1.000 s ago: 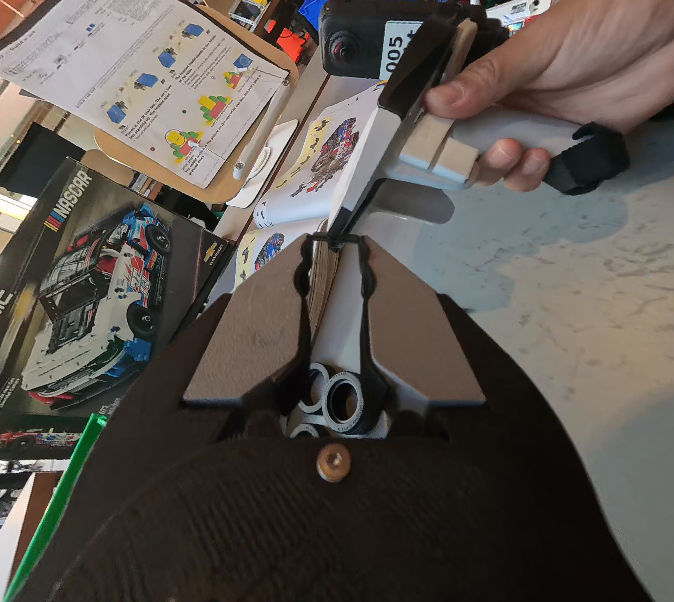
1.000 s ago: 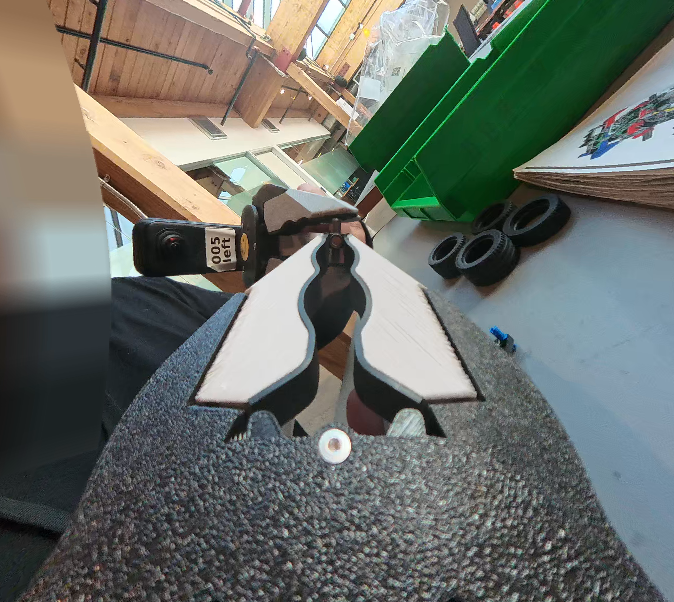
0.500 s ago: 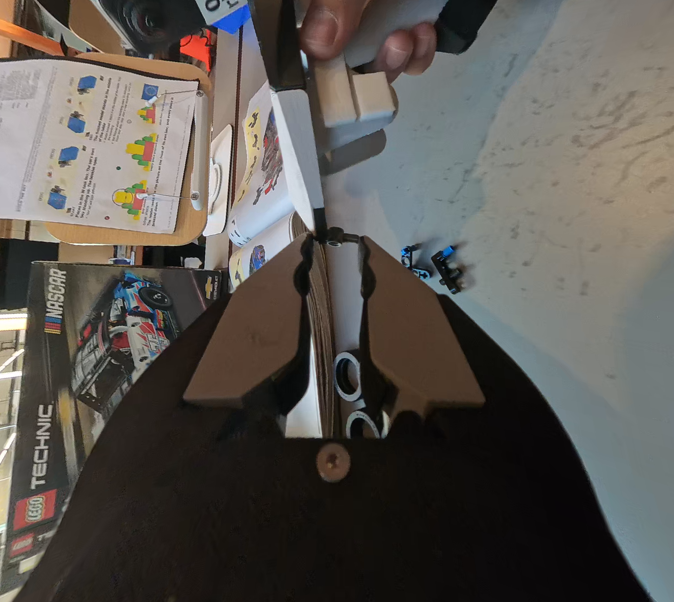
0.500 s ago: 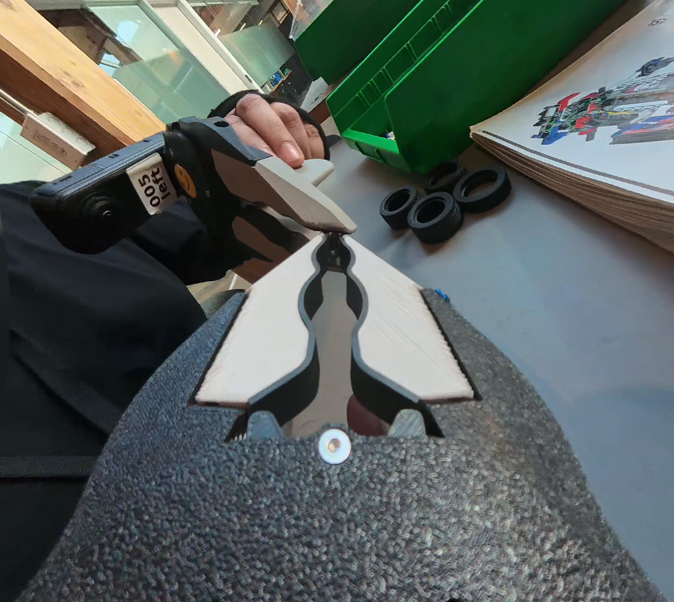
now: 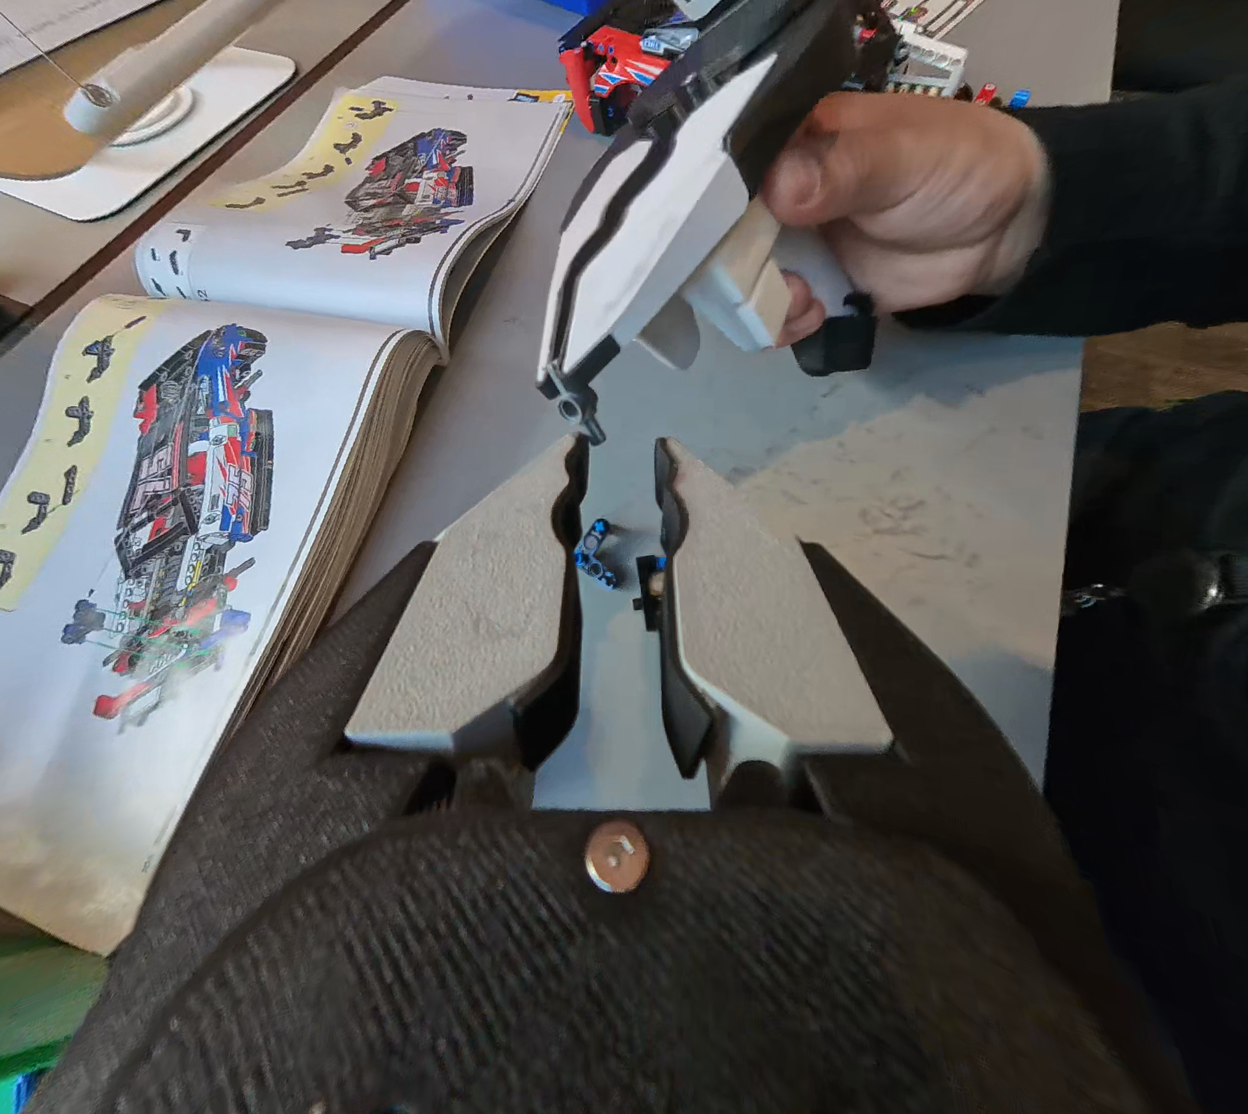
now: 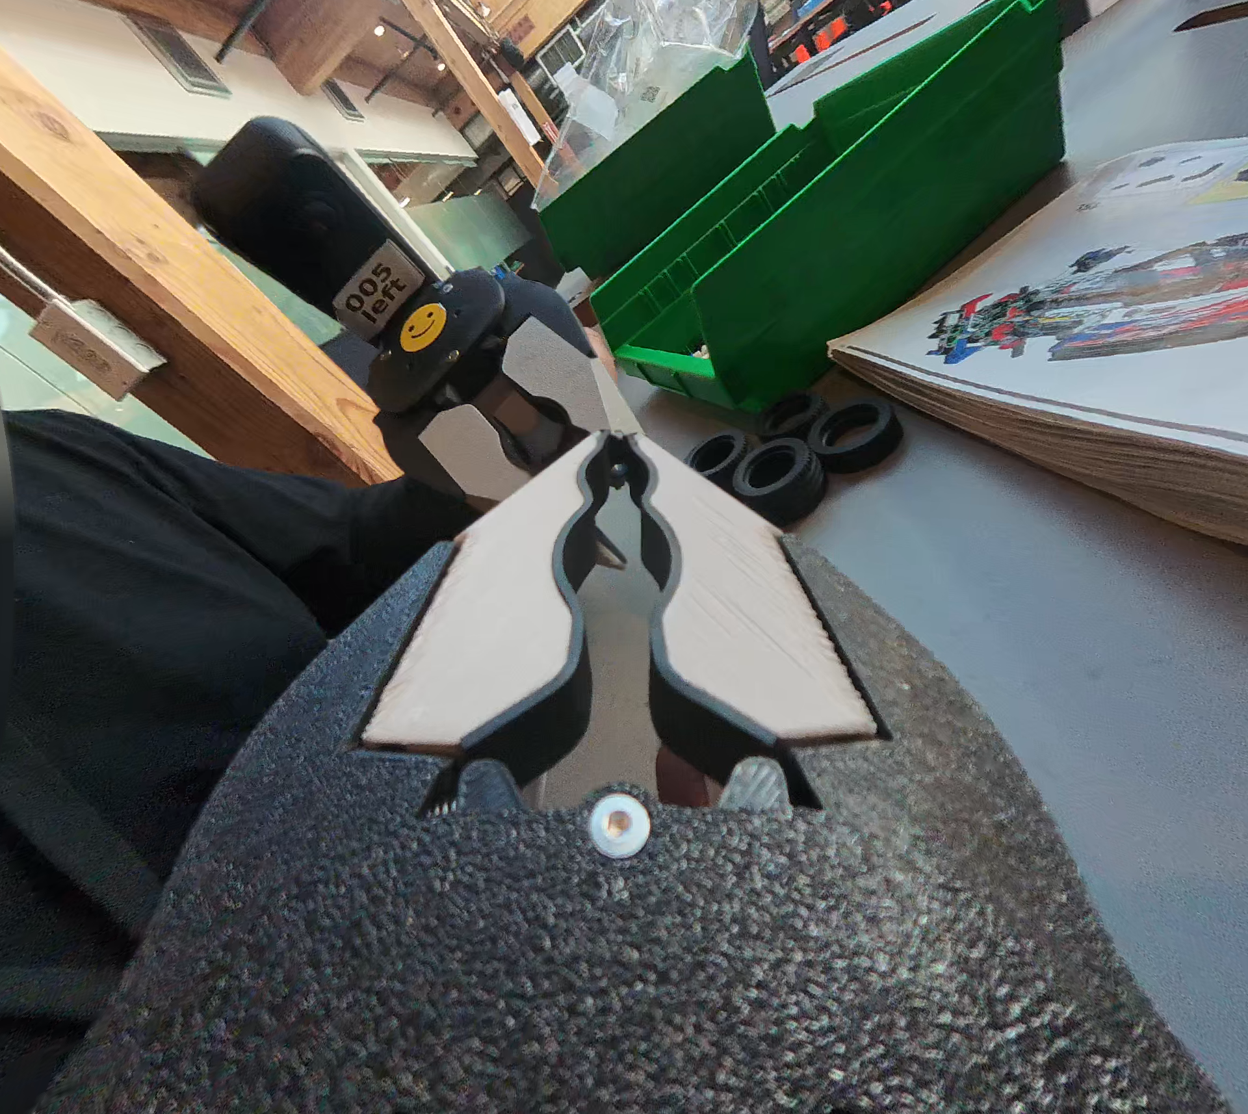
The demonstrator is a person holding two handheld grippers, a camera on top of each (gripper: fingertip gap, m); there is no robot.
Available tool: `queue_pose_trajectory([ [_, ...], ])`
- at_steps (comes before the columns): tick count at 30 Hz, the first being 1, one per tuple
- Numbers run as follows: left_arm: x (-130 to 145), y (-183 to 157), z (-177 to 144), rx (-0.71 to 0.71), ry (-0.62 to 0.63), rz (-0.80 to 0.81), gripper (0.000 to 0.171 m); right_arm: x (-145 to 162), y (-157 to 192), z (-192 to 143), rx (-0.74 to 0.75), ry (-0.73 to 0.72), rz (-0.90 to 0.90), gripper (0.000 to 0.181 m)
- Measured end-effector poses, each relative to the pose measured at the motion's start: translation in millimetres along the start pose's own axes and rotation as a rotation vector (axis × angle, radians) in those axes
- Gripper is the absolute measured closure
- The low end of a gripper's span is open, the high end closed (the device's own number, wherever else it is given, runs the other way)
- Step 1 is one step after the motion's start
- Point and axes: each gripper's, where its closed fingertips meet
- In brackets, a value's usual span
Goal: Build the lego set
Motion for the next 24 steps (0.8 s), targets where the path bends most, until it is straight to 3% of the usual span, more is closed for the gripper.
queue_pose_trajectory([
  [5, -2, 2, -1, 0.040, -0.027, -0.051, 0.169, 3, 4, -1, 0.020, -0.001, -0.055, 0.178],
  [15, -3, 1, -3, 0.121, -0.051, -0.114, 0.170, 4, 4, 0, 0.127, 0.036, -0.215, 0.178],
  [20, 12, -7, -2, 0.183, 0.042, -0.027, 0.170, 22, 6, 1, 0.189, 0.215, -0.313, 0.176],
  [24, 21, -6, -3, 0.163, 0.109, 0.074, 0.171, 33, 1, -3, 0.301, 0.371, -0.409, 0.161],
])
Point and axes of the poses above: each gripper's, where its closed fingertips meet, z out along the fingers, x out of its underside, y = z × x across the jaws, and after that the axes turned 13 degrees about y, right-handed
